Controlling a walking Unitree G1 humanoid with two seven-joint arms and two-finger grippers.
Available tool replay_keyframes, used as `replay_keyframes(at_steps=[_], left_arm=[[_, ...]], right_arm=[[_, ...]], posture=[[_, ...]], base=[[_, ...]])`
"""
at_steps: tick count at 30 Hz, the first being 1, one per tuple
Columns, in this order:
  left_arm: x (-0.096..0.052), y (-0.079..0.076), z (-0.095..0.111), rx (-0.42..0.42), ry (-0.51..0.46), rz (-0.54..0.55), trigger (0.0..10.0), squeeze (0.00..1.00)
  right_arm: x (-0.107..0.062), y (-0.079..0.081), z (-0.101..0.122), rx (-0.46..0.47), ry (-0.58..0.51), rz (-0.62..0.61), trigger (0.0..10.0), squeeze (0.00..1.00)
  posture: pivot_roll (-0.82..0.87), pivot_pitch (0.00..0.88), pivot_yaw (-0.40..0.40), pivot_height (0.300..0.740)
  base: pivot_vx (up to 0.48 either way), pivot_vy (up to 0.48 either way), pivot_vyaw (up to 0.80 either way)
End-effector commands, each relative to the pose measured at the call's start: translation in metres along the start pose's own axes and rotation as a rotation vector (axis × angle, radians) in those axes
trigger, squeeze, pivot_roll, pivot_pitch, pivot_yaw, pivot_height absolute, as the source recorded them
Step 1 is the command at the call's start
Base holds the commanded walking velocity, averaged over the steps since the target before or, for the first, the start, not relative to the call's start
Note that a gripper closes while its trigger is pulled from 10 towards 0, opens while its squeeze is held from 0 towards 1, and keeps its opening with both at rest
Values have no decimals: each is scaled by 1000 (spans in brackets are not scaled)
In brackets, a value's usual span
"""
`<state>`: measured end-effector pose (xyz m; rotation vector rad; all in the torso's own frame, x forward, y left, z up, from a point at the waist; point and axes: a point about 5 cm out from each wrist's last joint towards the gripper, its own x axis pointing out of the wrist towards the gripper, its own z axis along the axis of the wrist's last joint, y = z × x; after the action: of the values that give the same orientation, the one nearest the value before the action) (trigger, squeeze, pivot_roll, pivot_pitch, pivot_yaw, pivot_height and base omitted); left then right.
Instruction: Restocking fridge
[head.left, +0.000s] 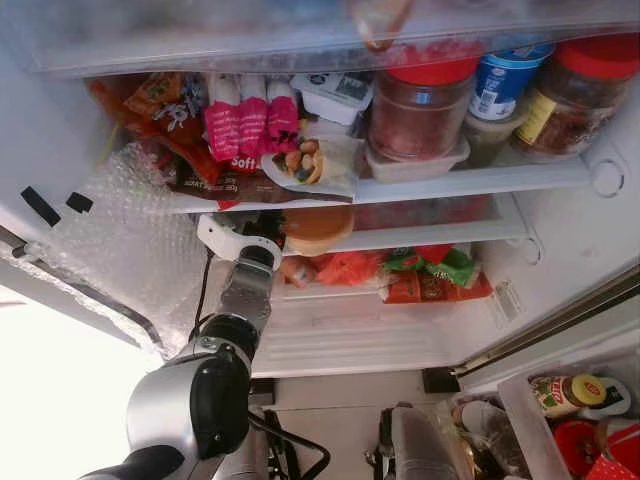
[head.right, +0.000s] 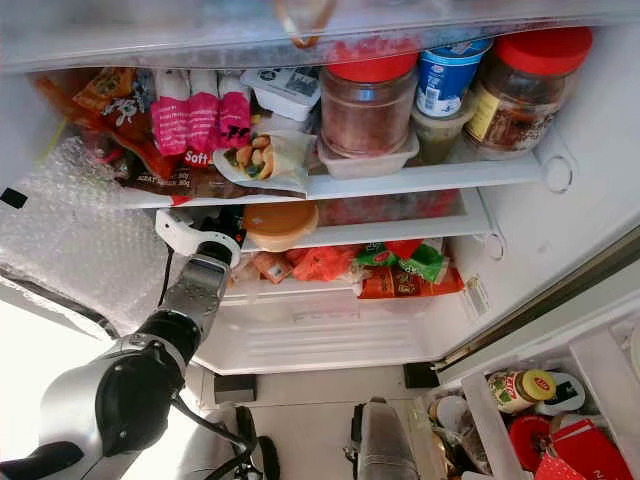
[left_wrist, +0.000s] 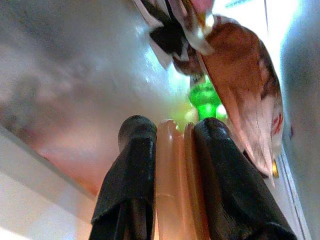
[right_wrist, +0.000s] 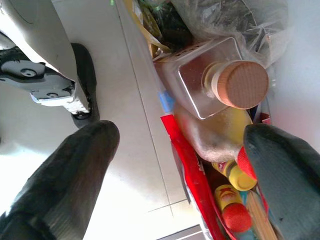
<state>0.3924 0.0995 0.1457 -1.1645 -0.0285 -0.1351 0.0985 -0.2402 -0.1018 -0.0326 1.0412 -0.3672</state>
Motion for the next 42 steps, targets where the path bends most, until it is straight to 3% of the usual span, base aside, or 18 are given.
replay_keyframes(at_steps=[1, 7, 14, 19, 20, 21, 34, 42], left_arm=[[-6, 9, -13, 19, 63, 42, 10000, 0], [-4, 7, -16, -27, 55, 85, 10000, 0], [-6, 12, -17, 6, 8, 208, 10000, 0], [-5, 6, -23, 9, 27, 196, 10000, 0], [-4, 5, -24, 15, 33, 190, 10000, 678], [-5, 4, -27, 32, 47, 184, 10000, 1000], [-6, 9, -22, 60, 35, 183, 10000, 1000], [0, -7, -20, 46, 23, 81, 10000, 1000]], right_arm=[[-3, 1, -13, 1, 36, 6, 10000, 0], [-3, 4, -12, 8, 33, 10, 10000, 0], [-3, 6, -11, 14, 30, 13, 10000, 0], [-3, 7, -10, 16, 27, 14, 10000, 0], [-3, 7, -10, 17, 27, 14, 10000, 0], [-3, 8, -10, 20, 28, 14, 10000, 0], [-3, 10, -9, 27, 26, 18, 10000, 0], [-3, 11, -8, 29, 22, 16, 10000, 0]], posture=[[-171, 271, 53, 650], [-170, 269, 60, 650], [-163, 263, 68, 650], [-159, 263, 73, 650], [-160, 263, 74, 650], [-162, 263, 76, 650], [-149, 264, 83, 650], [-146, 262, 84, 650]], base=[[0, 0, 0], [0, 0, 0], [0, 0, 0], [0, 0, 0], [0, 0, 0], [0, 0, 0], [0, 0, 0], [0, 0, 0]])
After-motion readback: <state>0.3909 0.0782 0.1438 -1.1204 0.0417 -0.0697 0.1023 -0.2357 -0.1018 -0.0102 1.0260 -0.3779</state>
